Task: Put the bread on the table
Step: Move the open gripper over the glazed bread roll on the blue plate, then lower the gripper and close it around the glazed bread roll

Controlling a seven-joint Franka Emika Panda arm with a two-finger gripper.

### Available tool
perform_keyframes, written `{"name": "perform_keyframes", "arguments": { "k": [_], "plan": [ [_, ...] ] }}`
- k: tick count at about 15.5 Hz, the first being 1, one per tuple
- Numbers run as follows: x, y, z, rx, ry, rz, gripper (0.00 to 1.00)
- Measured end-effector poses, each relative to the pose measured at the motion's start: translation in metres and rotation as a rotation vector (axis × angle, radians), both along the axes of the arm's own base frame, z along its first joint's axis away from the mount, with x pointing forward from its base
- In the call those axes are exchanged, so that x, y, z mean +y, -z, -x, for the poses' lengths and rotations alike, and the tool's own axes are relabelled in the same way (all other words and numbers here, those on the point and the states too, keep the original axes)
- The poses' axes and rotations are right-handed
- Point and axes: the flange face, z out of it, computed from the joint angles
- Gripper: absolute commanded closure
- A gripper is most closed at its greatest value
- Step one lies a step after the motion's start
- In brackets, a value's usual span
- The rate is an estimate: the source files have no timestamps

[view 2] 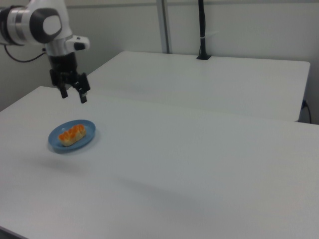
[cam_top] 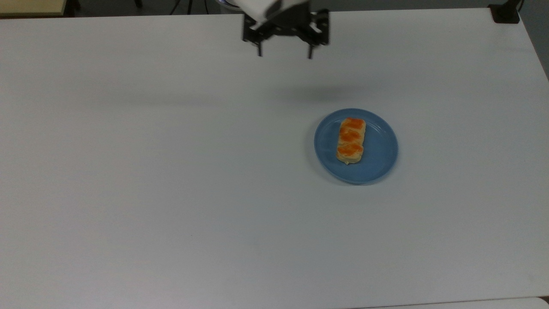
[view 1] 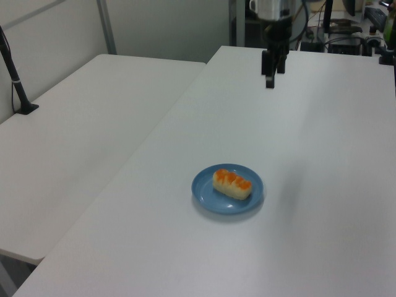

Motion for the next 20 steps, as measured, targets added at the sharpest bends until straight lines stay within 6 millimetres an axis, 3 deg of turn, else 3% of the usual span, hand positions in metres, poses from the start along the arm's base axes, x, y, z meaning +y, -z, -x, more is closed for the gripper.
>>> {"name": "perform_keyframes", "arguments": {
  "k": [4,7,9,11,17,19,20],
  "plan": [
    [0.078,0.079,-0.02,-0.024,0.056,0.008,0.0],
    [0.113,0.148,-0.033,-0.034,0.081,0.036,0.0],
    [0.129,0.183,-0.037,-0.041,0.089,0.05,0.0],
    [0.142,0.197,-0.038,-0.056,0.101,0.046,0.0],
    [0.153,0.195,-0.041,-0.09,0.158,0.028,0.0],
    [0.156,0.201,-0.041,-0.088,0.166,0.03,0.09],
    [0.157,0.205,-0.04,-0.087,0.163,0.035,0.19]
  ]
}}
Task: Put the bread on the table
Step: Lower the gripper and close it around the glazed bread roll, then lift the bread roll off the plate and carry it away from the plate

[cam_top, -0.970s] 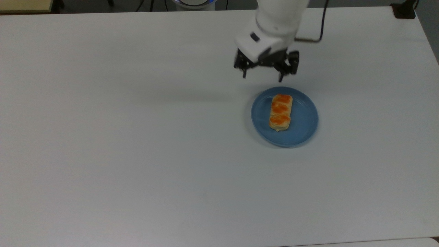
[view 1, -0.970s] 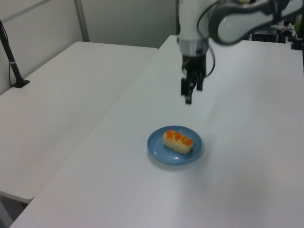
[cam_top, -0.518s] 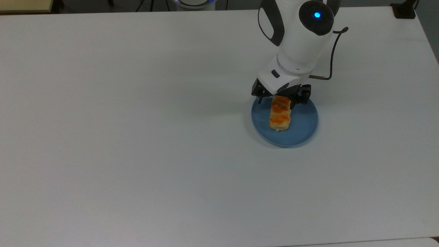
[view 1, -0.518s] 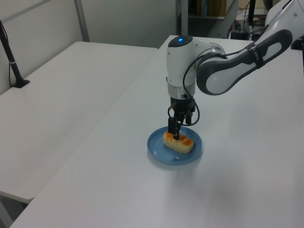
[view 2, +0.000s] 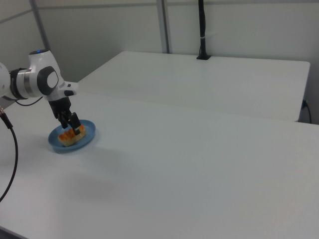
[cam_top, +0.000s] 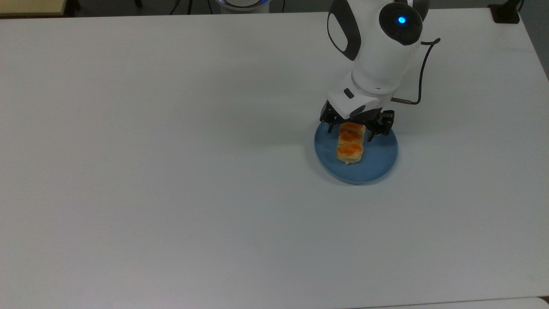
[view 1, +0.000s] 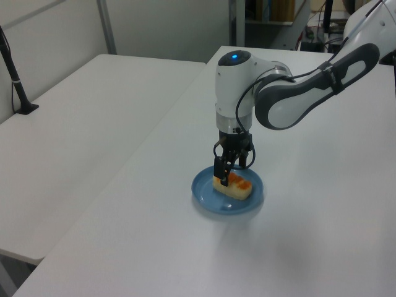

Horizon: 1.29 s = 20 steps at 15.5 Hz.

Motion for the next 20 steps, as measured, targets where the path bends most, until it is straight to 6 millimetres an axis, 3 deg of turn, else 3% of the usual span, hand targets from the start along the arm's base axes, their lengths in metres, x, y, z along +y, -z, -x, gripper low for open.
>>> {"name": "perform_keyframes", "arguments": {
  "k": [3,5,10,13,15,16,18,20],
  "plan": [
    [0.0,0.009,0.0,-0.001,-0.018,0.034,0.66],
    [0.0,0.011,0.0,-0.002,-0.022,0.04,0.86],
    [0.003,0.005,-0.002,-0.014,-0.029,0.036,0.87],
    [-0.007,-0.03,-0.013,-0.056,-0.021,0.021,0.81],
    [-0.043,-0.061,-0.022,-0.047,-0.057,0.035,0.79],
    [-0.071,-0.075,-0.028,-0.039,-0.085,0.046,0.79],
    [-0.142,-0.089,-0.042,-0.019,-0.128,0.082,0.74],
    [-0.22,-0.088,-0.053,0.004,-0.156,0.125,0.73]
  ]
}}
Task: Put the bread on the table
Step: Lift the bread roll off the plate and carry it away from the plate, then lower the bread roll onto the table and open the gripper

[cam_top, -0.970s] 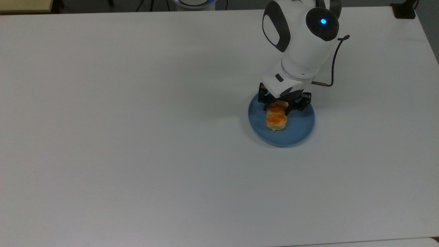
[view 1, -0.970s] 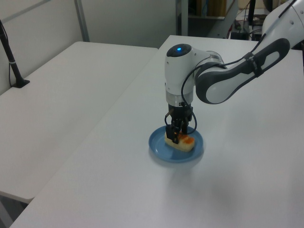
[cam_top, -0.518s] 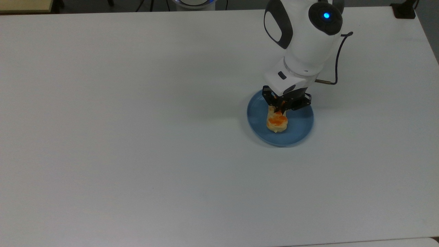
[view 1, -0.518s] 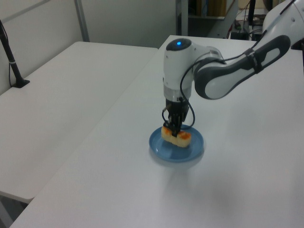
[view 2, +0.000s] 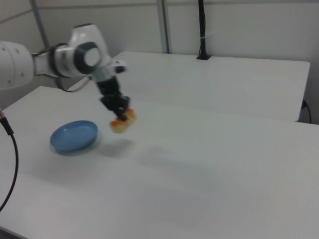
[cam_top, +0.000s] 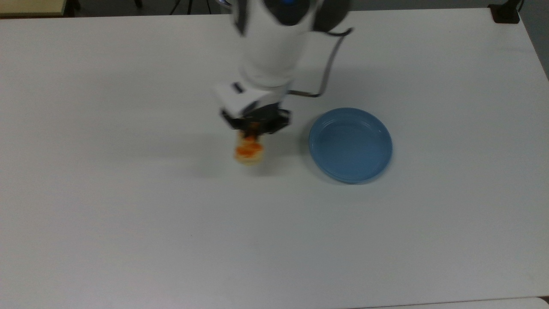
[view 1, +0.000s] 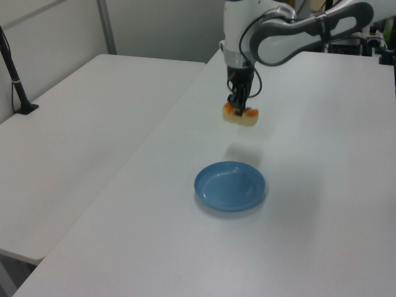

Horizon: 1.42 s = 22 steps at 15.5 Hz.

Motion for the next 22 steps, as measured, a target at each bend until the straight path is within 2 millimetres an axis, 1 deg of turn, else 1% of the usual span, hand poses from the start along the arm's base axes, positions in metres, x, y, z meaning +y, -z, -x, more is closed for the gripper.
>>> {"name": "perform_keyframes", "arguments": {
  "k": [2,4,6,7,8,10,11,12,13,15,16,17,18,19,20,21,22],
  "plan": [
    [-0.072,0.009,-0.003,0.036,-0.009,0.03,0.72],
    [-0.13,0.024,-0.002,0.077,-0.012,0.041,0.72],
    [-0.173,0.038,-0.001,0.088,-0.004,0.046,0.71],
    [-0.191,0.045,-0.001,0.083,0.004,0.05,0.71],
    [-0.207,0.053,-0.001,0.079,0.011,0.053,0.7],
    [-0.231,0.069,-0.001,0.076,0.012,0.061,0.64],
    [-0.239,0.077,0.0,0.081,0.01,0.063,0.58],
    [-0.245,0.084,0.001,0.09,0.006,0.064,0.4],
    [-0.248,0.091,0.002,0.1,0.005,0.064,0.0],
    [-0.251,0.1,0.003,0.116,0.008,0.063,0.0],
    [-0.252,0.101,0.004,0.117,0.008,0.063,0.0],
    [-0.251,0.1,0.003,0.115,0.008,0.063,0.0],
    [-0.25,0.094,0.002,0.104,0.011,0.064,0.0],
    [-0.248,0.081,0.001,0.081,0.022,0.062,0.0],
    [-0.245,0.061,0.001,0.062,0.044,0.056,0.0],
    [-0.236,0.037,0.005,0.056,0.062,0.042,0.0],
    [-0.22,0.01,0.009,0.054,0.07,0.023,0.0]
  ]
}}
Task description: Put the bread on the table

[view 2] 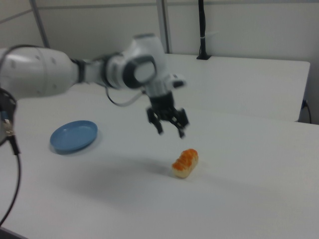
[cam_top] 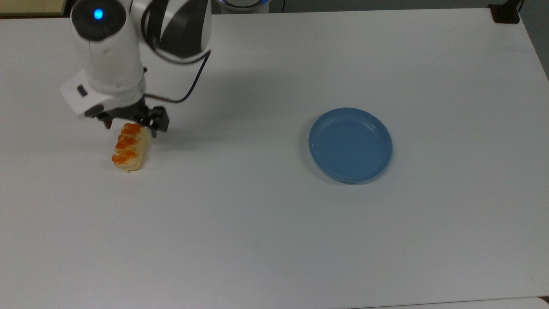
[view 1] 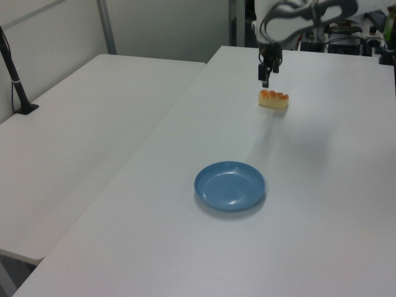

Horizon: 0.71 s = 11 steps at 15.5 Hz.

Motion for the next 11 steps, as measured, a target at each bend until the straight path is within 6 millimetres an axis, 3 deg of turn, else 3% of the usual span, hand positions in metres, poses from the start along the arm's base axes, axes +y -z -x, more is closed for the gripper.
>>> {"name": "perform_keyframes", "arguments": {
  "k": [3,6,8,11],
  "plan": [
    [0.077,-0.075,0.024,0.015,-0.009,-0.062,0.0],
    [0.154,-0.124,0.056,0.057,-0.021,-0.1,0.0],
    [0.178,-0.144,0.074,0.073,-0.02,-0.107,0.0],
    [0.175,-0.164,0.086,0.063,-0.013,-0.111,0.0]
  ]
}}
